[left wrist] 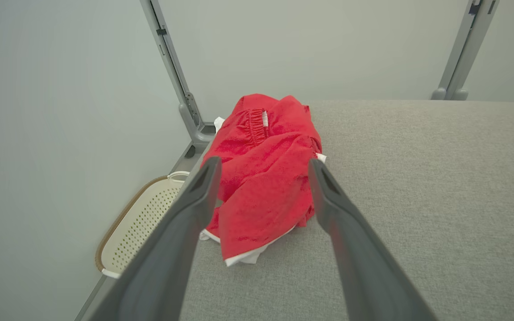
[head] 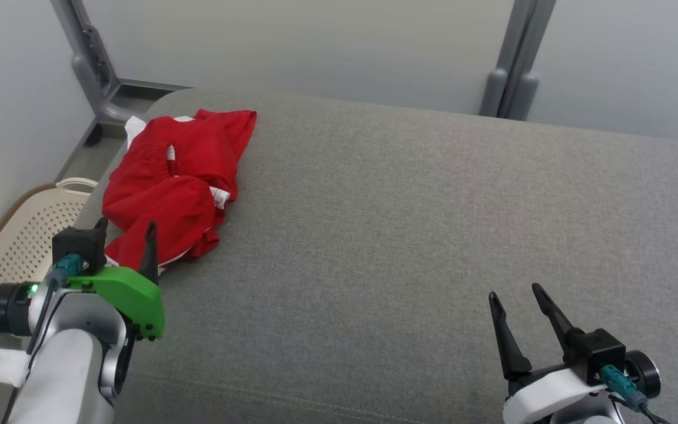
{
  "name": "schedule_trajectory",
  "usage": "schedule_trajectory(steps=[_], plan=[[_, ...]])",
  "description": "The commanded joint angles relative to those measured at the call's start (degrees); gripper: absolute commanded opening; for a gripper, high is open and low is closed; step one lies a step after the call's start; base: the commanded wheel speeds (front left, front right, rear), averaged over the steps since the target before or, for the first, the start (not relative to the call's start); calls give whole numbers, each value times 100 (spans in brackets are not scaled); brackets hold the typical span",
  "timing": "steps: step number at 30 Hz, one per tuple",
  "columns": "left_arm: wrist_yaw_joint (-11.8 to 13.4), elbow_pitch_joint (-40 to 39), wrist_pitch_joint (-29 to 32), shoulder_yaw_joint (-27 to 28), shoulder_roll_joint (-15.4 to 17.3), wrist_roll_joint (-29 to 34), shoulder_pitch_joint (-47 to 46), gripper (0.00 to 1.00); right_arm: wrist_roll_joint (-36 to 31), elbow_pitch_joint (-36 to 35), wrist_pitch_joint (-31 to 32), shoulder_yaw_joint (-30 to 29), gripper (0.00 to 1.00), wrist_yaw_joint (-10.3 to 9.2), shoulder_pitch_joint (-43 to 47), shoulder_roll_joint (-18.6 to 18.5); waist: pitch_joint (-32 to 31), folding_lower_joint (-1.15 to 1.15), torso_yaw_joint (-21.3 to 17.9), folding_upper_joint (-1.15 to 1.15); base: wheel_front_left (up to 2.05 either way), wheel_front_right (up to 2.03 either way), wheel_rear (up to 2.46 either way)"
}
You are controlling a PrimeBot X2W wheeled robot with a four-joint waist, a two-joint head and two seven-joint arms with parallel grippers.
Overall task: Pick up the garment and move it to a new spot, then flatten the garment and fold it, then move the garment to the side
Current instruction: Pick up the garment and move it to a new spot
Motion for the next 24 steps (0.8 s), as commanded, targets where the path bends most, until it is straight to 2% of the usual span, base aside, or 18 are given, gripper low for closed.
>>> schedule_trajectory(steps=[1,12,19,24], plan=[[-49,162,11,-2,19,18,-180,100,-43,-4,-16,7,100,-2,-114,-25,334,0,-334,0,0,0,0],[-142,1738,-18,86,166,-77,-1253,100,-180,-71,-16,-14,100,-2,-456,-25,1196,0,-1147,0,0,0,0],[-16,2287,-84,143,298,-52,-1573,100,-235,-117,-16,-15,100,-2,-572,-22,1545,0,-1394,0,0,0,0],[179,2655,-161,192,344,-25,-1749,100,-257,-153,-16,7,100,-2,-636,-22,1708,0,-1477,0,0,0,0]])
